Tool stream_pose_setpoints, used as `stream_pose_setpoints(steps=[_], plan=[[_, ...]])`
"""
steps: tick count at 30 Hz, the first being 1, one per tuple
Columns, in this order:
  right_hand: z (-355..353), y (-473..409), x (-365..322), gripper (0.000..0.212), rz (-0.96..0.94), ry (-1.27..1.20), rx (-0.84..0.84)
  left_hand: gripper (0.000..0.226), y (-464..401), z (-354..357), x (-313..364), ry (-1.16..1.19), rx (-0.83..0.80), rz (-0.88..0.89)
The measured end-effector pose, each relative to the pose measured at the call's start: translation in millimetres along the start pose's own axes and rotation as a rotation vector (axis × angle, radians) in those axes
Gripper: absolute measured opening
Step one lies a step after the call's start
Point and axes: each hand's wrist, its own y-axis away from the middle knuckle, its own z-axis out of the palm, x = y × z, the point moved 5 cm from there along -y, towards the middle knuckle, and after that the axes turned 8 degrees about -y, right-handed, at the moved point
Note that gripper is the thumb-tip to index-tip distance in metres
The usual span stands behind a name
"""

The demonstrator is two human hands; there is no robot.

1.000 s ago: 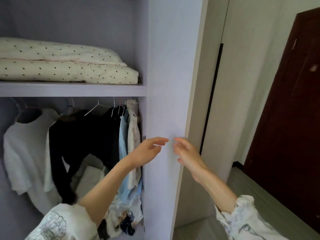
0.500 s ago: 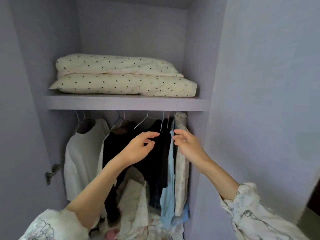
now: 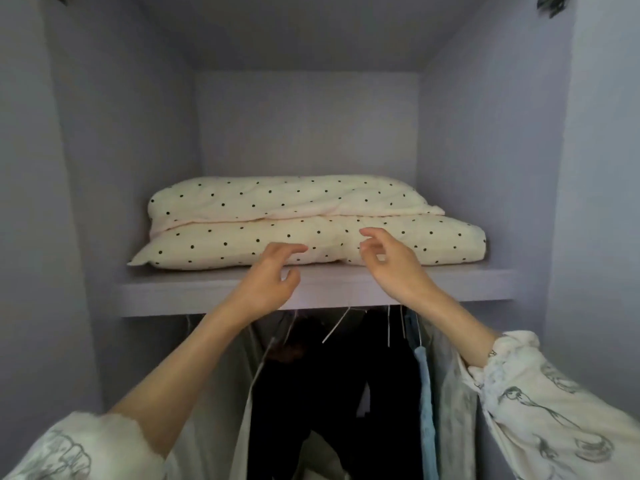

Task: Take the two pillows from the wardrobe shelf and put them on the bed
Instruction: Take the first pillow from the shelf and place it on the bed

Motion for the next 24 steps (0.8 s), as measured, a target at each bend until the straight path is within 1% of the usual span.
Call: stream_pose_setpoints(steps=[5, 7, 11, 14, 18, 20, 24], plan=[[-2, -73, 9, 0.037, -0.188, 0.146, 0.051, 0.046, -65, -9, -28, -0.327, 0.107, -0.029], [-1, -99, 14, 0.039, -0.264, 0.236, 0.044, 0.049, -89, -15, -36, -0.398, 0.138, -0.034], [5, -154, 26, 0.048, -0.359, 0.436, -0.03, 0.053, -143, -15, -49, -0.498, 0.175, -0.024], [10, -194, 36, 0.059, -0.41, 0.581, -0.074, 0.062, -181, -4, -59, -0.55, 0.154, 0.012], [22, -234, 59, 0.083, -0.365, 0.715, -0.223, 0.079, -215, 16, -83, -0.655, 0.047, -0.049], [28, -244, 70, 0.085, -0.389, 0.793, -0.258, 0.079, -224, 21, -93, -0.713, 0.047, -0.052], [29, -265, 72, 0.081, -0.501, 0.894, -0.142, 0.071, -238, 10, -90, -0.837, 0.195, 0.015]])
